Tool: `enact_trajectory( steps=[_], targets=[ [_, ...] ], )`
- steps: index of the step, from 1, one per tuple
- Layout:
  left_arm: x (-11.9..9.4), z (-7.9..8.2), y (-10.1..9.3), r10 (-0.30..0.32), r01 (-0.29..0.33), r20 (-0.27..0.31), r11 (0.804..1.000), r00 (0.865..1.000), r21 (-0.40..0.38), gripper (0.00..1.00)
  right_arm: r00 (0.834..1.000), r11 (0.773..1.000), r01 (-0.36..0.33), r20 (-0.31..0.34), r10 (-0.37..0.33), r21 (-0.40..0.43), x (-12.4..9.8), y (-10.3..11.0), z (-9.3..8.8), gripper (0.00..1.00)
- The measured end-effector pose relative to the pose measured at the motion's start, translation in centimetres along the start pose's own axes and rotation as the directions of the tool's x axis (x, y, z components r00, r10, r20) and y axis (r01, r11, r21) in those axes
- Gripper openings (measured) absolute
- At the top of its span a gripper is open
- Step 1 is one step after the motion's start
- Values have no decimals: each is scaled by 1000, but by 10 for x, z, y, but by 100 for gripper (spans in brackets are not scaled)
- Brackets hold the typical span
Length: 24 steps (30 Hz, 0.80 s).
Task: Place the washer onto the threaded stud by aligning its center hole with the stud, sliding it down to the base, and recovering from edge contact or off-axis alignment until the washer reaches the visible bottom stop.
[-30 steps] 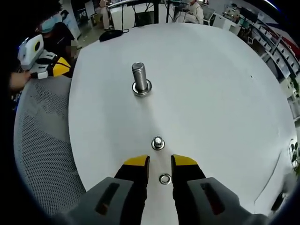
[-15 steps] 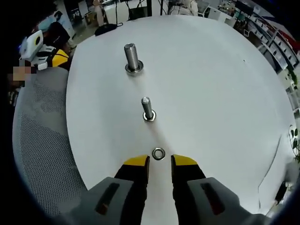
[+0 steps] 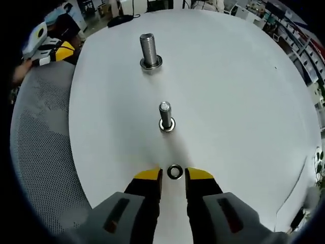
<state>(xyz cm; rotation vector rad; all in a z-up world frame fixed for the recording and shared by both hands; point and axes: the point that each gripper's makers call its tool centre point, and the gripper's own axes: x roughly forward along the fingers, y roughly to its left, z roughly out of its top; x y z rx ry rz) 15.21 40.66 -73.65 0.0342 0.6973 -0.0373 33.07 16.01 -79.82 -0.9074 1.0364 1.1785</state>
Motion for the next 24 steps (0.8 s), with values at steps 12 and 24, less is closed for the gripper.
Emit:
enact_trajectory(
  steps=[12, 24],
  targets=[
    [0, -1, 0, 1, -1, -2, 1000, 1000, 2, 0, 1000, 999, -26, -4, 26, -19, 1, -1, -1, 20],
    [0, -1, 0, 1, -1, -4, 1000, 1000, 2, 0, 998, 994, -61, -30, 59, -90, 0, 1, -2, 21]
  ],
)
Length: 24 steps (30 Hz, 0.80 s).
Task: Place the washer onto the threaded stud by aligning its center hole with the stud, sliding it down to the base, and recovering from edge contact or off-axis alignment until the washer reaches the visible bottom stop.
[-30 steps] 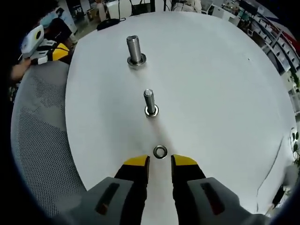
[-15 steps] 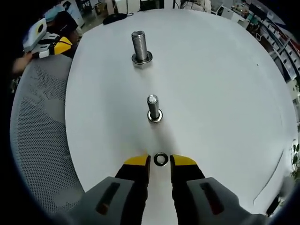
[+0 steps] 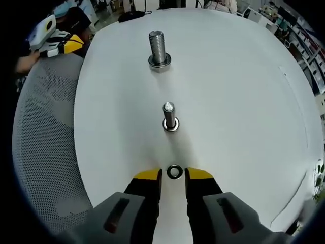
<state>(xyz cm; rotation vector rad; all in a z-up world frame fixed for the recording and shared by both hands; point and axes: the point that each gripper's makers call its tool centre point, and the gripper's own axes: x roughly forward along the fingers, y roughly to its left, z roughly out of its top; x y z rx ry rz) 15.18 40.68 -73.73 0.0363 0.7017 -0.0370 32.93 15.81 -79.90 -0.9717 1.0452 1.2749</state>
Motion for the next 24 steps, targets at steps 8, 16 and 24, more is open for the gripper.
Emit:
enact_trajectory(
  steps=[8, 16, 24],
  targets=[
    [0, 1, 0, 0, 0, 7, 1000, 1000, -1, 0, 1000, 999, -11, -7, 10, -43, 0, 1, -1, 21],
    [0, 0, 0, -1, 1, 4, 1000, 1000, 0, 0, 1000, 996, -27, -13, 26, -86, -1, 3, -4, 22],
    [-1, 1, 0, -2, 2, 8, 1000, 1000, -2, 0, 998, 987, -20, -64, 10, -158, 0, 3, -4, 21]
  ],
)
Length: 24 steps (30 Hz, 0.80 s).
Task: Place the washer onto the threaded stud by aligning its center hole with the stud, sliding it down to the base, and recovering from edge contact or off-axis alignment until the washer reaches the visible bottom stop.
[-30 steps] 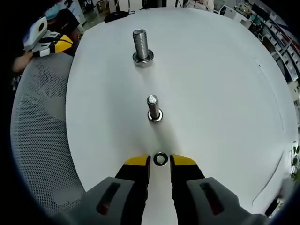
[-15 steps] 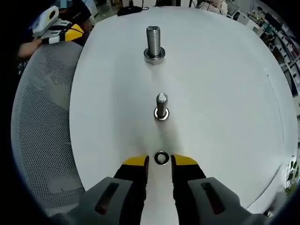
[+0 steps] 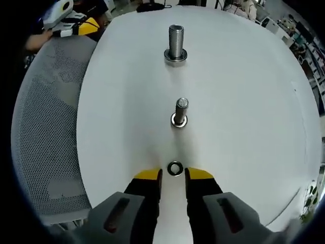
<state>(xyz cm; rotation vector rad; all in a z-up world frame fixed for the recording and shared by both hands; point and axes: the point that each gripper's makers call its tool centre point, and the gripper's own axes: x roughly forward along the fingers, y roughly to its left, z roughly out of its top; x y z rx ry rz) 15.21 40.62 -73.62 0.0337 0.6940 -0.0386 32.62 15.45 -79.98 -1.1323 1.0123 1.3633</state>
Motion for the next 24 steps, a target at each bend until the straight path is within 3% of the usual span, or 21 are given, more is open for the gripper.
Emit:
enact_trajectory(
  steps=[8, 20, 24],
  targets=[
    [0, -1, 0, 1, -1, -4, 1000, 1000, 1, 0, 1000, 1000, 10, -28, -10, -26, 0, 2, 1, 15],
    [1, -1, 0, 1, -1, -7, 1000, 1000, 2, 0, 998, 999, 44, -49, -45, -16, 1, 1, 1, 15],
    [1, -1, 0, 0, 0, -8, 1000, 1000, 2, 0, 997, 993, 75, -13, -75, 94, 1, 1, 0, 15]
  ],
)
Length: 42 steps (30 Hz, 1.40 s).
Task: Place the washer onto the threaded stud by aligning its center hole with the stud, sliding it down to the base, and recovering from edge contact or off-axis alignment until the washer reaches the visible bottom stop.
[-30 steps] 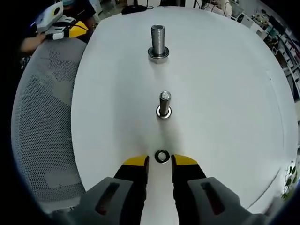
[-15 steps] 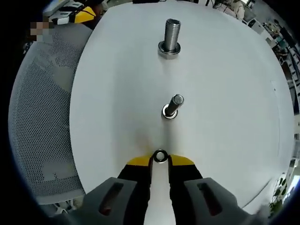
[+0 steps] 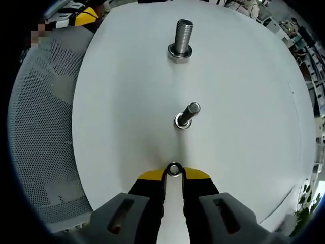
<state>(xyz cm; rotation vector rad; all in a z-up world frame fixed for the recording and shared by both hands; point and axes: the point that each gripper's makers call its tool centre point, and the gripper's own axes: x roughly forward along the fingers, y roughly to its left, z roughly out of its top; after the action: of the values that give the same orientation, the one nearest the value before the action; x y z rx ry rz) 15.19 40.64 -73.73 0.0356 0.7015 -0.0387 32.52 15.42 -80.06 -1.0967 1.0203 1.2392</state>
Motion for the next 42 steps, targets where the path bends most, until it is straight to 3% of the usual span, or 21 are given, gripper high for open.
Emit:
enact_trajectory(
  steps=[8, 11, 15, 19, 28, 42],
  targets=[
    [0, 1, 1, 1, -1, 6, 1000, 1000, -1, 0, 988, 980, 94, 103, -113, 175, -3, -1, -3, 15],
    [0, 1, 1, 1, -1, 6, 1000, 1000, -1, 0, 980, 945, 73, 153, -127, 317, -4, -3, -4, 14],
    [0, 0, 0, 1, -1, 3, 1000, 1000, 0, 0, 974, 932, 74, 177, -145, 355, -9, -1, -5, 14],
    [0, 1, 0, 1, -1, 5, 1000, 1000, 0, 0, 957, 912, 20, 258, -137, 410, -23, 3, 11, 14],
    [0, 1, 0, -1, 1, 7, 1000, 1000, 0, 0, 942, 904, 37, 288, -174, 425, -44, -5, 32, 14],
    [-1, 2, 1, 2, -1, 13, 1000, 1000, -4, 0, 923, 919, 22, 344, -169, 393, -58, -10, 64, 14]
  ],
)
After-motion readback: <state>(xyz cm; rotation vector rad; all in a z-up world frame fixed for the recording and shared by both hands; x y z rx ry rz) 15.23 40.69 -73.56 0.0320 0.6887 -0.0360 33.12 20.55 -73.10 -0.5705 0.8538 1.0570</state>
